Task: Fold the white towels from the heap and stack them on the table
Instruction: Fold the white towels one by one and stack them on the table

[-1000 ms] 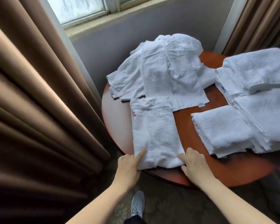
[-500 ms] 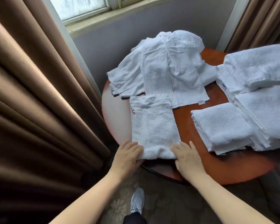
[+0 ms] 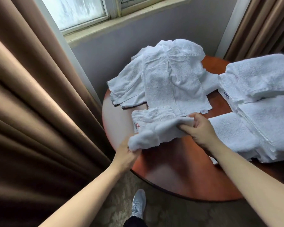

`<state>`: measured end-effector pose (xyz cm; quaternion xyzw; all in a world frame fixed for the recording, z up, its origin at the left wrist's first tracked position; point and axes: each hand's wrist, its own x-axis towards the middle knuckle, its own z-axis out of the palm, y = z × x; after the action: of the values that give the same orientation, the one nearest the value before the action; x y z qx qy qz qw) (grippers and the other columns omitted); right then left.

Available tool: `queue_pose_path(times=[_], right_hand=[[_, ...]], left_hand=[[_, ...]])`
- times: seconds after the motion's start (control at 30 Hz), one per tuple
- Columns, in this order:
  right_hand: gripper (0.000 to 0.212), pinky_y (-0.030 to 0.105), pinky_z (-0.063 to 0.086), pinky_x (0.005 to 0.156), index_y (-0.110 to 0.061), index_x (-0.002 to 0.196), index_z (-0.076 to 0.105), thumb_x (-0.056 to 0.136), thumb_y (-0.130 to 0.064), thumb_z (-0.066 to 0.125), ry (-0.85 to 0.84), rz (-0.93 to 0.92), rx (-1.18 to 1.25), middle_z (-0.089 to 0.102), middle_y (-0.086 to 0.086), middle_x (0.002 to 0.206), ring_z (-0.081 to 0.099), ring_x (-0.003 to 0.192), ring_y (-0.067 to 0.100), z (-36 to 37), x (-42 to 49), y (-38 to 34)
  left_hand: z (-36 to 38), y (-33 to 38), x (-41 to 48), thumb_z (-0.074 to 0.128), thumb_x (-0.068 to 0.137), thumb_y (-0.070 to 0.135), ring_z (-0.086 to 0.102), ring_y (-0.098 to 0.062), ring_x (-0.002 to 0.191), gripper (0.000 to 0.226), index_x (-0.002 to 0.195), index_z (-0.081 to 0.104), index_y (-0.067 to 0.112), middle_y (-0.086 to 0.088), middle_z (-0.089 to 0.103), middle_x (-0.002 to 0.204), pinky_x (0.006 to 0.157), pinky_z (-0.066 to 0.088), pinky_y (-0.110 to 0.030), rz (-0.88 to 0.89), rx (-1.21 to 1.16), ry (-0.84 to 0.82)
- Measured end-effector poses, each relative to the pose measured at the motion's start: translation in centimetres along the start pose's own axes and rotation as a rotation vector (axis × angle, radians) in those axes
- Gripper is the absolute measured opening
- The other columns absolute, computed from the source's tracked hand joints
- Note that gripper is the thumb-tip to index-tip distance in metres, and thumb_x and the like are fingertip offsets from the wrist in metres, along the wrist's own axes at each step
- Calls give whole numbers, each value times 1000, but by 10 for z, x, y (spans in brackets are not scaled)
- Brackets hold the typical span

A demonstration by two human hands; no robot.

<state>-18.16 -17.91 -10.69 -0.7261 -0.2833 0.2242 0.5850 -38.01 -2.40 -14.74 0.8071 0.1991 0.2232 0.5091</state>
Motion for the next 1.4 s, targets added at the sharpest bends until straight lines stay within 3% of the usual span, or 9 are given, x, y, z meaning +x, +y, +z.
queue_pose_path(times=[0.1,0.2,0.4,0.53,0.67,0.8,0.93,1.13,1.4], right_hand=[[38,21,53,77,-14,103,61,72,-5,81,-61,128,167,73,2,94,69,86,10,7,20,7],[59,22,53,79,-18,111,65,58,-12,88,-149,211,46,74,-2,100,70,93,9,9,33,21],[37,13,49,75,-21,103,64,76,1,76,-202,253,-118,72,-8,96,68,92,5,22,75,36],[24,14,44,71,-20,105,58,85,-13,70,-43,302,-134,66,-8,97,60,88,7,40,110,43],[22,22,52,77,-19,102,63,84,-26,74,-30,431,-55,69,-4,100,65,89,11,46,125,55],[74,47,49,99,-17,126,59,63,-50,82,88,559,128,67,3,121,64,110,22,46,130,71],[20,47,53,92,-15,107,65,87,-16,69,168,651,259,71,8,105,68,98,27,56,132,80],[26,31,39,75,-14,97,55,83,-29,72,254,449,-380,56,1,96,55,89,22,57,140,76],[34,33,29,57,-11,69,41,90,-25,63,264,421,-404,44,4,69,40,66,21,54,153,73]], left_hand=[[2,9,29,56,72,17,62,1,99,42,111,63,3,-1,67,109,83,48,-16,-181,-331,63],[-1,0,54,55,90,16,60,-11,116,39,128,57,9,-4,64,125,95,49,-24,-330,-482,70],[-8,-34,102,68,81,43,63,-31,112,60,125,58,2,-15,67,119,91,53,-36,-590,-694,230],[-7,-47,128,83,63,27,64,-20,110,75,128,51,8,-7,67,119,92,53,-29,-521,-505,122],[-2,-58,150,65,89,7,65,-24,105,32,119,56,6,-9,68,113,86,54,-30,-625,-400,137],[-1,-73,164,52,98,14,67,-29,96,20,112,59,1,-20,68,109,88,52,-46,-745,-375,173],[1,-75,167,47,100,16,66,-31,98,21,109,62,3,-18,69,109,90,51,-45,-897,-457,165],[-1,-62,170,66,89,24,56,-13,93,16,95,52,27,4,58,105,84,44,-28,-605,-18,324],[-9,-67,171,69,82,21,53,-15,68,23,70,50,17,5,57,70,62,35,-30,-626,129,302]])
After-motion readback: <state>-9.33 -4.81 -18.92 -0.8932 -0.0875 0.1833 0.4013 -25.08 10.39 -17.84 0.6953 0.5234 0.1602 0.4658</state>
